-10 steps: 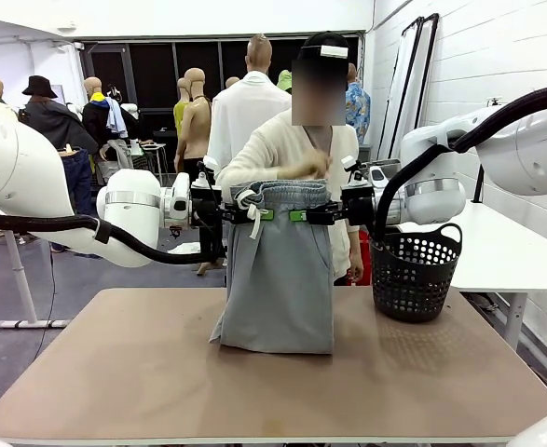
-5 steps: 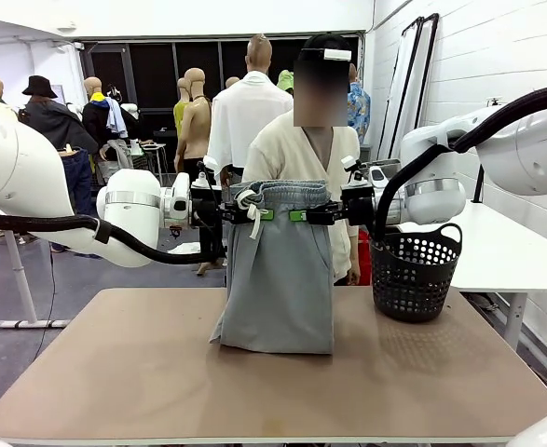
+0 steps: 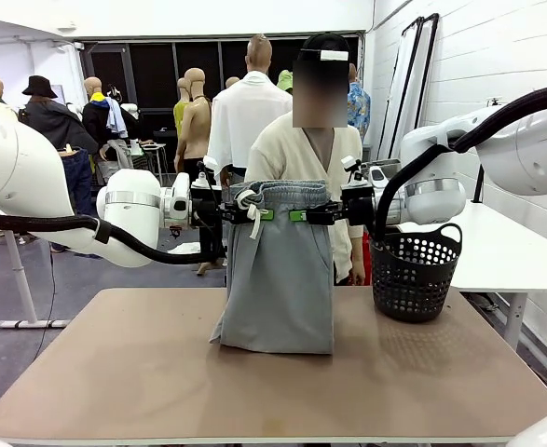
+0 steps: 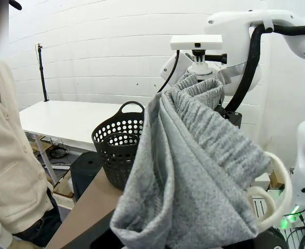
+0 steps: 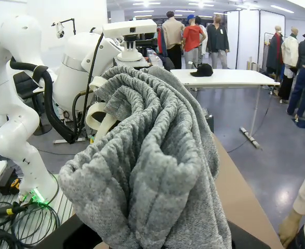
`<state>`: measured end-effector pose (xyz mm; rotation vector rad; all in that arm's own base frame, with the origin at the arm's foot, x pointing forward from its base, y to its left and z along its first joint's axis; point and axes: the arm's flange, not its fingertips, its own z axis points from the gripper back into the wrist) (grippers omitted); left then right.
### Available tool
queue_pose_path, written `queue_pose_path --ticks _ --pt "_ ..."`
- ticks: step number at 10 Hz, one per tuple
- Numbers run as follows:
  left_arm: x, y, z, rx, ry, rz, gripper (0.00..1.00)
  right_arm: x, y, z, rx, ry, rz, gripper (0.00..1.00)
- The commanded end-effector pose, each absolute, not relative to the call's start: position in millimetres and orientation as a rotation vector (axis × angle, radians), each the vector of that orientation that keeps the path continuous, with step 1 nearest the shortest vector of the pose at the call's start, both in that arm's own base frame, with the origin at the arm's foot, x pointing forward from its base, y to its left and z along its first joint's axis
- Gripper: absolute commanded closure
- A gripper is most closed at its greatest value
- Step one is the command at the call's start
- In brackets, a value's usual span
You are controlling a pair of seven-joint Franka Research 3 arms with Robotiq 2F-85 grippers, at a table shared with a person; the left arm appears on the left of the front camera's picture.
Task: Fold the training pants.
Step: Fold the Training pants in half.
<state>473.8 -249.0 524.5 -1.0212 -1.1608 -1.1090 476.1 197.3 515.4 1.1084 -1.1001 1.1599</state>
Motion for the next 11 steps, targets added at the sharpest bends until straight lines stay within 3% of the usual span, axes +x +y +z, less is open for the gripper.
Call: queue_pose_path --ticks 1,6,11 --pt "469.0 -246.3 523.9 -1.028 -1.195 -1.113 1.0 475.5 196.5 519.6 1.113 -1.114 1.15 1.0" --pt "469.0 -246.3 523.9 -1.028 -1.195 -1.113 1.0 476.1 197.3 515.4 1.108 -1.1 1.16 1.0" --pt "496.2 -241.7 531.2 -1.066 -1.113 -1.095 1.0 512.3 210.3 528.4 1.116 -1.074 1.193 1.0"
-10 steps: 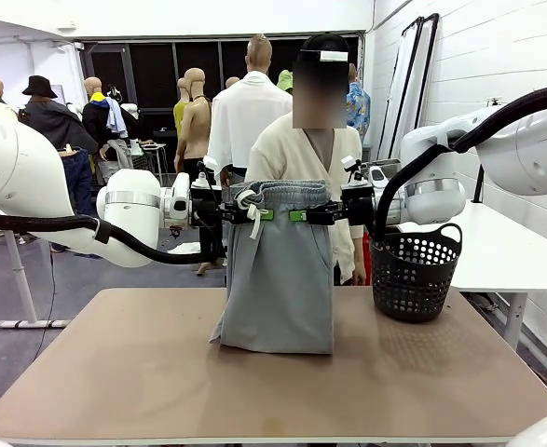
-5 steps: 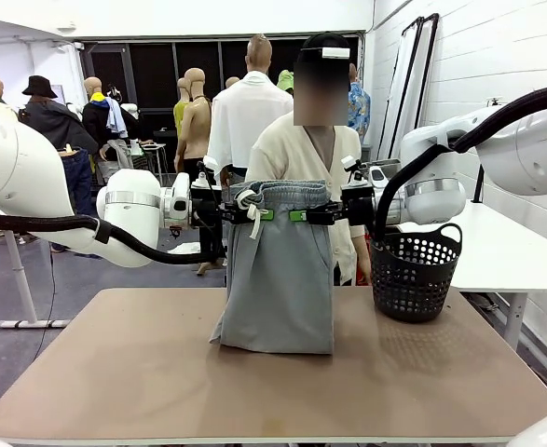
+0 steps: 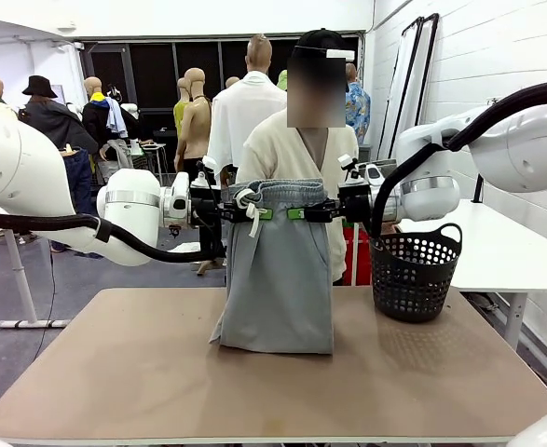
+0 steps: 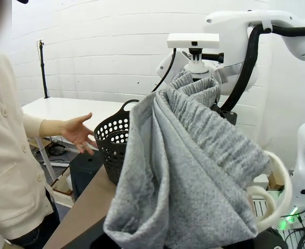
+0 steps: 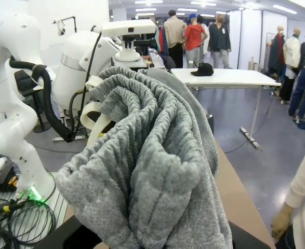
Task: Fold the training pants.
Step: Fold the Training pants in half.
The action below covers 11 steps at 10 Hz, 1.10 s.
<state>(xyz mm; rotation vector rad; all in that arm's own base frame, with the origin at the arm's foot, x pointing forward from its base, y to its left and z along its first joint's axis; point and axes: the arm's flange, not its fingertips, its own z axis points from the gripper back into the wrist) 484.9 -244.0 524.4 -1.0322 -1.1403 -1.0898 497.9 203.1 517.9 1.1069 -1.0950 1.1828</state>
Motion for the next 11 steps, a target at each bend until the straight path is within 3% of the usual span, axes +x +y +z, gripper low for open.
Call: queue_pose_path --ticks 1,11 --pt "502.5 -237.4 531.4 -1.075 -1.111 -1.095 1.0 516.9 212.7 531.4 1.113 -1.077 1.203 1.0" --pt "566.0 -222.6 582.7 -1.073 -1.18 -1.143 1.0 586.0 238.9 587.5 1.038 -1.181 1.332 1.0"
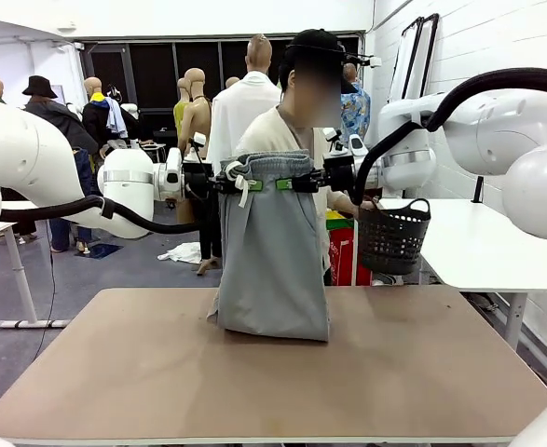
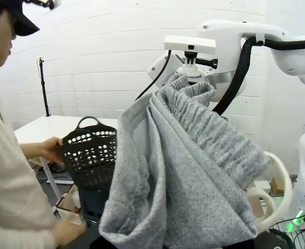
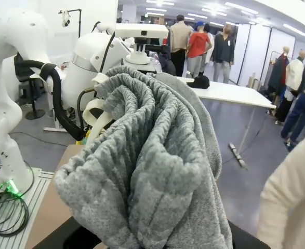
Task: Fold the training pants.
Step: Fold the Training pants in half.
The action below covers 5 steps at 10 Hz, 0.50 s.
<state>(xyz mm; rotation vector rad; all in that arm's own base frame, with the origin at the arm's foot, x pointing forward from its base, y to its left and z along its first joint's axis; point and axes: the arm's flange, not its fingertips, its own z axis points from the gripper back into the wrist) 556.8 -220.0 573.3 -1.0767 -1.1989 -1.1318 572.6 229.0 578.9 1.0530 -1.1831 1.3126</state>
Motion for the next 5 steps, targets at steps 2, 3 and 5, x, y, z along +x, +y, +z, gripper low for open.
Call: queue_pose_path --ticks 2,3,5 --pt "568.3 -222.3 597.7 -1.066 -1.178 -1.161 1.0 592.5 244.5 597.7 1.017 -1.179 1.336 1.0" --pt "560.8 -218.8 581.5 -1.069 -1.214 -1.136 1.0 587.1 243.2 598.9 1.023 -1.153 1.327 1.0" --pt "560.8 -218.8 581.5 -1.069 -1.214 -1.136 1.0 583.9 233.5 592.0 1.034 -1.207 1.334 1.0"
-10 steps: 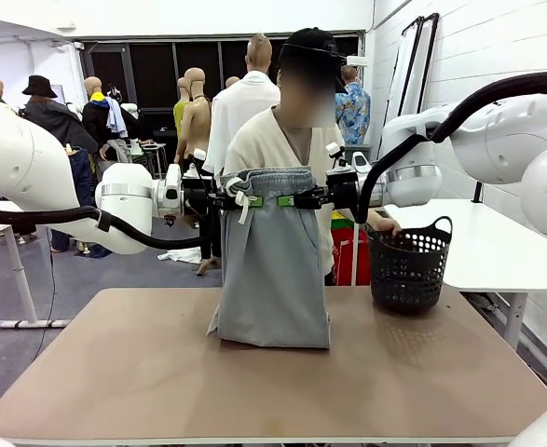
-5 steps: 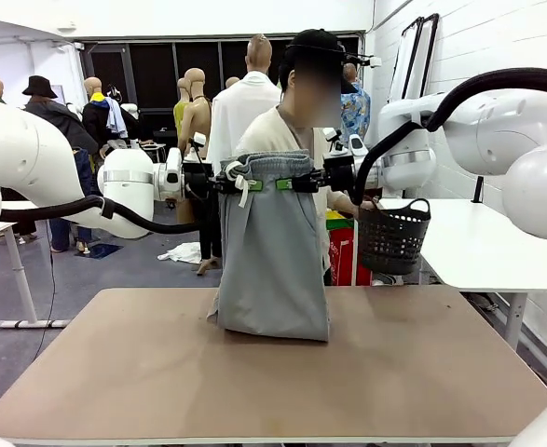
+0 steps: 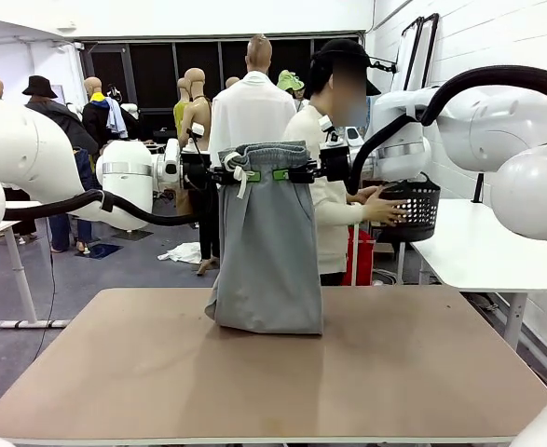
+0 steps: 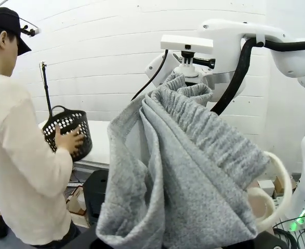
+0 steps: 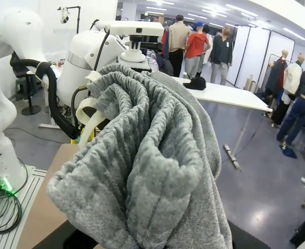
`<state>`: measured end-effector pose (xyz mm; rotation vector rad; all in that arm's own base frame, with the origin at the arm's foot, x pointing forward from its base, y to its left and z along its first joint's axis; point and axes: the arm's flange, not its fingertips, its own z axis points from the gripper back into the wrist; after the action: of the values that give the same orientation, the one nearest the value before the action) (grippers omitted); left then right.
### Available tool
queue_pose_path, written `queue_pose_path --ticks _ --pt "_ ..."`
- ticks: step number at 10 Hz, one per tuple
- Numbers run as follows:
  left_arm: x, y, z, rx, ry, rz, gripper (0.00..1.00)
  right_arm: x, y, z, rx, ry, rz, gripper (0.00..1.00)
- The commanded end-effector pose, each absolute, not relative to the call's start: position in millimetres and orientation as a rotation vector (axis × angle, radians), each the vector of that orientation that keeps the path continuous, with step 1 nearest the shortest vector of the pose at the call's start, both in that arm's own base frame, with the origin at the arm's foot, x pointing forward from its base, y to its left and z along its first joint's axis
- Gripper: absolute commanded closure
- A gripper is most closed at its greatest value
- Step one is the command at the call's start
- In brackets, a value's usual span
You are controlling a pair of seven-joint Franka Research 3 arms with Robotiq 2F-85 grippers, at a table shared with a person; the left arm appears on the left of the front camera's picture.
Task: Fold the training pants.
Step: Fold the Training pants in half.
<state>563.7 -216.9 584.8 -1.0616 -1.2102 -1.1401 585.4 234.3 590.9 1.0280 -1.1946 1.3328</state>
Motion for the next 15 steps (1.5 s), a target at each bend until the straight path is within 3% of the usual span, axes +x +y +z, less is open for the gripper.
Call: queue_pose_path --ticks 1,3,11,15 --pt "560.8 -218.8 581.5 -1.069 -1.214 -1.136 1.0 583.9 233.5 592.0 1.034 -1.207 1.334 1.0" --pt "563.5 -217.1 583.4 -1.063 -1.208 -1.139 1.0 585.3 234.0 589.5 1.028 -1.192 1.331 1.0" --pt "638.9 -235.1 645.6 -0.929 -1.242 -1.245 1.0 679.2 264.2 655.5 0.948 -1.283 1.473 1.0" --pt "631.6 -230.8 610.2 -0.979 -1.212 -1.221 1.0 660.8 253.7 616.0 0.974 -1.262 1.485 1.0"
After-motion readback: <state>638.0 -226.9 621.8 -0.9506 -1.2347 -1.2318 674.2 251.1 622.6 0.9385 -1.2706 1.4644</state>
